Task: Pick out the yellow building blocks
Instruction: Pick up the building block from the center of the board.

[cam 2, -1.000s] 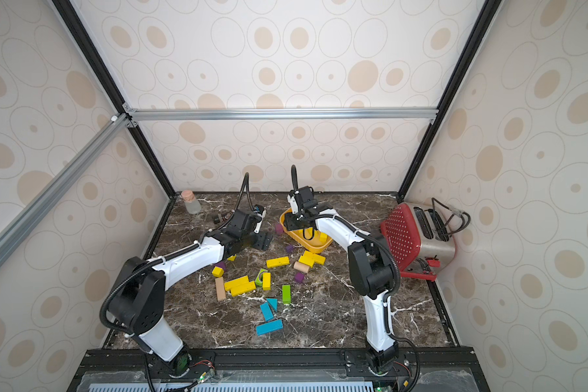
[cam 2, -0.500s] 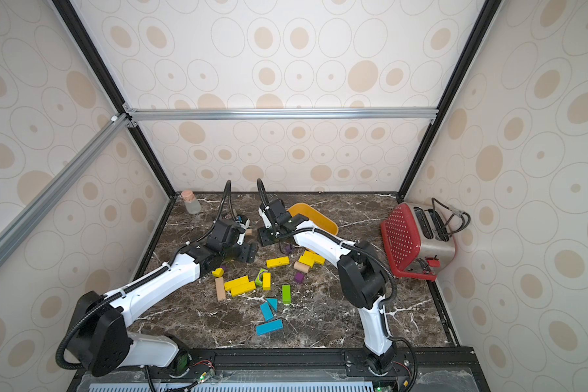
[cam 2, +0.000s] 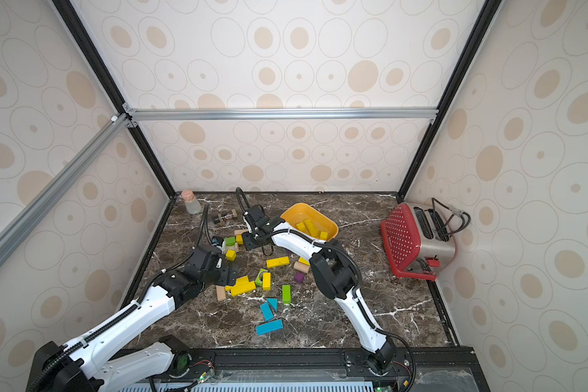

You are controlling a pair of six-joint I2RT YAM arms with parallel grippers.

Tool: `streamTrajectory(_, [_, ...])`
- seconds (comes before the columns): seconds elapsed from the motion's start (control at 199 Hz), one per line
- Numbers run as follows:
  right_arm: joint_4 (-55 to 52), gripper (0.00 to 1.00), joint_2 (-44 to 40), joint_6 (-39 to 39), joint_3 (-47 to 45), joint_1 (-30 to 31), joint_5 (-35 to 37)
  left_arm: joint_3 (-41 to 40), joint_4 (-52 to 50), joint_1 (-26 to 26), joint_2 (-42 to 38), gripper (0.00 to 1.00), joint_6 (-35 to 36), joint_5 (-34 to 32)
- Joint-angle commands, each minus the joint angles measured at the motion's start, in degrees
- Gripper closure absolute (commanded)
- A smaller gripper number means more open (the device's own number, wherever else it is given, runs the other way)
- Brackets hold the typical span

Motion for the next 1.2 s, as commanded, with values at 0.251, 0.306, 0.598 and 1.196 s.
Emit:
streamTrajectory(0.251, [-2.1,0.47,10.1,6.1,12.4,0.2,1.2,1.5,1.6,10.8,-1.9,0.01,0.1,5.2])
streamTrajectory(0.306, [-1.8,0.47,9.8,6.0,14.1,0.2,-0.1,3.3,1.4,12.0,-0.9,0.01,0.9,6.4])
streamTrajectory(0.598, [-1.7,0.48,1.8,1.8,5.5,-0.3,1.6,13.4,3.7,14.3,12.3,0.13,3.4,11.5])
streamTrajectory(1.196, [2.0,0.57,-15.8,-6.6,-18.0,-3.6,3.6,33.4,6.3,14.4,42.2,0.38,5.9,12.2])
